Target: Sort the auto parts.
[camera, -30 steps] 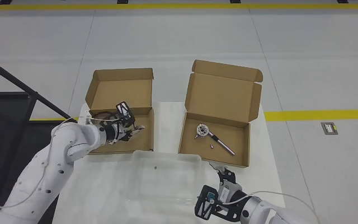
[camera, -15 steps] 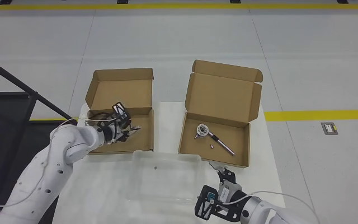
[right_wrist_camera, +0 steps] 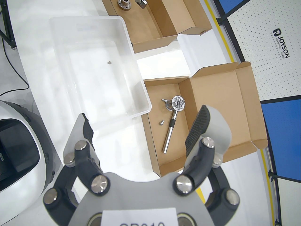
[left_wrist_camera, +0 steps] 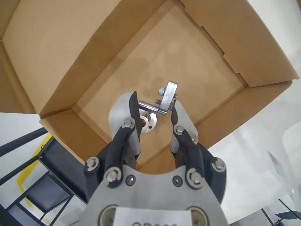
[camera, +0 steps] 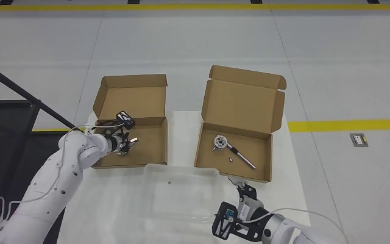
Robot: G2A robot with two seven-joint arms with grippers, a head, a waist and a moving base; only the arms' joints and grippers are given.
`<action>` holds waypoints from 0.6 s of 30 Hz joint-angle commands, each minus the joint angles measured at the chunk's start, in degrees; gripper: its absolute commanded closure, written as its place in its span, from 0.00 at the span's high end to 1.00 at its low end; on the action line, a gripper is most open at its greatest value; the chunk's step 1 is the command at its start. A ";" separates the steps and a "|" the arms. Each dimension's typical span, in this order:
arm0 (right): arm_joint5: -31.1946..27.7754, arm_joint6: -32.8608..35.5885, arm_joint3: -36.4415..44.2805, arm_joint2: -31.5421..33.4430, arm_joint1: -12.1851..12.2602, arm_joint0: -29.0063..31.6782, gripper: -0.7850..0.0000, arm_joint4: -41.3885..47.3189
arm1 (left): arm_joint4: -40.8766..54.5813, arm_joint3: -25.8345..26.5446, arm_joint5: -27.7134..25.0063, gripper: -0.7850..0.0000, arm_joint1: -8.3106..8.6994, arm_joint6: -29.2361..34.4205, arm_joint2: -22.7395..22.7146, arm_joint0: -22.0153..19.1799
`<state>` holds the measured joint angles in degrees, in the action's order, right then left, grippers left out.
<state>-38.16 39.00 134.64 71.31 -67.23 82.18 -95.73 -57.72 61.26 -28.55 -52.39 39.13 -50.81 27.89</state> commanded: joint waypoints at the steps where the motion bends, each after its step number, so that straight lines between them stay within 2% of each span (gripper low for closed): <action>1: 0.00 0.00 0.00 0.00 0.00 0.00 1.00 0.00 | -0.04 0.07 0.00 0.00 0.03 -0.06 -0.05 0.05; 9: 0.00 0.00 0.00 0.00 0.00 0.00 1.00 0.00 | 1.04 -1.77 0.83 0.00 -0.28 -1.27 -0.11 1.21; 18: 0.00 0.00 0.00 0.00 0.00 0.00 1.00 0.00 | 3.35 -8.18 0.62 0.00 -2.64 -3.74 2.50 -0.42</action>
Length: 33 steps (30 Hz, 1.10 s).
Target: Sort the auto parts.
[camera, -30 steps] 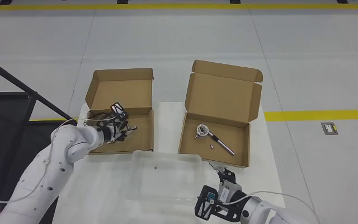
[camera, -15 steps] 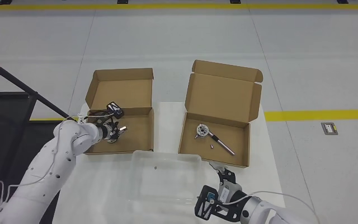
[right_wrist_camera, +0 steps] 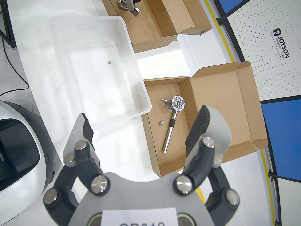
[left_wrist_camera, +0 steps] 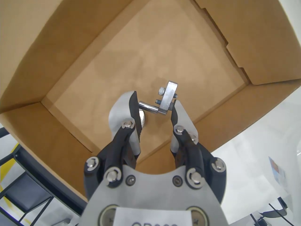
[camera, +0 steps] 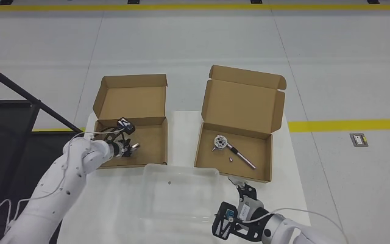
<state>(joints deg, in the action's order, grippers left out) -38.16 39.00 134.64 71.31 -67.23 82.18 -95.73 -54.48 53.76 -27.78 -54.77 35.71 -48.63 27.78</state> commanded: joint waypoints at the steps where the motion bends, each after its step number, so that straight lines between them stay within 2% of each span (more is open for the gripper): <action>1: 0.00 0.00 0.00 0.00 0.00 0.00 1.00 0.00 | -0.15 -1.28 0.03 0.00 -0.57 -0.79 0.71 -0.65; 10: 0.00 0.00 0.00 0.00 0.00 0.00 1.00 0.00 | -1.52 -6.04 -1.15 0.00 -3.14 -3.62 3.91 -3.00; 12: 0.00 0.00 0.00 0.00 0.00 0.00 1.00 0.00 | -1.59 -6.94 -1.35 0.10 -3.57 -4.01 4.22 -3.46; 14: 0.00 0.00 0.00 0.00 0.00 0.00 1.00 0.00 | -1.66 -7.76 -1.59 0.35 -3.94 -4.30 4.43 -3.86; 16: 0.00 0.00 0.00 0.00 0.00 0.00 1.00 0.00 | -1.71 -8.48 -1.82 0.45 -4.26 -4.54 4.53 -4.24; 19: 0.00 0.00 0.00 0.00 0.00 0.00 1.00 0.00 | -1.73 -9.27 -2.23 0.53 -4.61 -4.61 4.48 -4.76; 27: 0.00 0.00 0.00 0.00 0.00 0.00 1.00 0.00 | -0.68 -9.39 -4.54 0.49 -4.78 -4.41 3.08 -5.36; 33: 0.00 0.00 0.00 0.00 0.00 0.00 1.00 0.00 | 2.93 -6.06 -7.99 0.50 -3.53 -2.42 -0.82 -5.19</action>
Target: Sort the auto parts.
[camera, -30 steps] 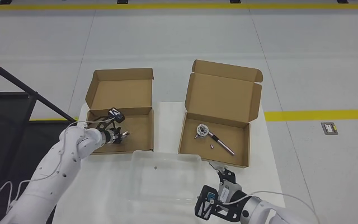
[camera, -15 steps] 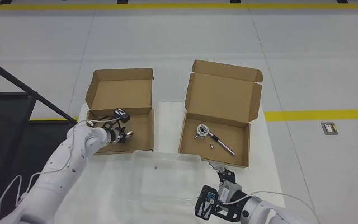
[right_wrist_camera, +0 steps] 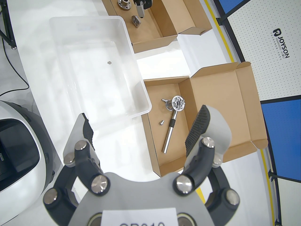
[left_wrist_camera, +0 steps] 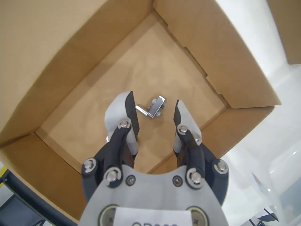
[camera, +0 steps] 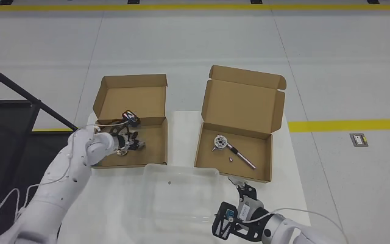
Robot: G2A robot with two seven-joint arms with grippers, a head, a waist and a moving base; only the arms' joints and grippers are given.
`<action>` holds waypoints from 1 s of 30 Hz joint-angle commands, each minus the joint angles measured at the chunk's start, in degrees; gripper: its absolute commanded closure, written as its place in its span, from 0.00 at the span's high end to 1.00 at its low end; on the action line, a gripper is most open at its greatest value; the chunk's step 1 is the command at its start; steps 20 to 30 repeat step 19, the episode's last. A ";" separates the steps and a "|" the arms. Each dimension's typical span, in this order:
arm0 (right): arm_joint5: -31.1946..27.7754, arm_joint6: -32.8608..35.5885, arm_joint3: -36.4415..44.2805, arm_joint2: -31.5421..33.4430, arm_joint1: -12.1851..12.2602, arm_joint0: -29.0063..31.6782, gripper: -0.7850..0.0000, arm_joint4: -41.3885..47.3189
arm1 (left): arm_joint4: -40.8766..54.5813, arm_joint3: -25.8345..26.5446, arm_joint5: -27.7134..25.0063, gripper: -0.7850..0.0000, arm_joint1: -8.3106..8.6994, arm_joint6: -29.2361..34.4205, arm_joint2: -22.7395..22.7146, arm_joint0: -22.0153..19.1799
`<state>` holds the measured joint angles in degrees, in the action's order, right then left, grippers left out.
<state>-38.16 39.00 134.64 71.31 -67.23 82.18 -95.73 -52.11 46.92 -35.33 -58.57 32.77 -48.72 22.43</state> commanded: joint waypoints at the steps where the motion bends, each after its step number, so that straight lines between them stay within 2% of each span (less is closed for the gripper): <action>1: 0.00 0.00 0.00 0.00 0.00 0.00 1.00 0.00 | 1.27 1.76 -0.77 0.50 0.58 0.84 -1.57 0.45; 8: 0.00 0.00 0.00 0.00 0.00 0.00 1.00 0.00 | 7.68 10.61 -2.83 0.51 3.23 5.37 -8.38 4.43; 9: 0.00 0.00 0.00 0.00 0.00 0.00 1.00 0.00 | 7.99 12.05 -2.39 0.56 3.57 6.17 -9.15 5.21; 10: 0.00 0.00 0.00 0.00 0.00 0.00 1.00 0.00 | 8.54 13.47 -1.76 0.68 3.86 6.76 -9.88 6.04; 11: 0.00 0.00 0.00 0.00 0.00 0.00 1.00 0.00 | 9.60 14.83 -1.18 0.93 4.08 7.27 -10.55 6.95; 12: 0.00 0.00 0.00 0.00 0.00 0.00 1.00 0.00 | 10.91 16.13 -0.71 1.00 4.27 7.92 -11.18 7.77; 14: 0.00 0.00 0.00 0.00 0.00 0.00 1.00 0.00 | 10.91 16.13 -0.71 1.00 4.27 7.92 -11.18 7.77; 15: 0.00 0.00 0.00 0.00 0.00 0.00 1.00 0.00 | 11.00 16.26 -0.68 0.75 4.28 7.94 -11.21 7.79; 19: 0.00 0.00 0.00 0.00 0.00 0.00 1.00 0.00 | 10.91 16.13 -0.70 0.94 4.27 7.92 -11.18 7.77; 30: 0.00 0.00 0.00 0.00 0.00 0.00 1.00 0.00 | 10.91 16.13 -0.70 0.94 4.27 7.92 -11.18 7.77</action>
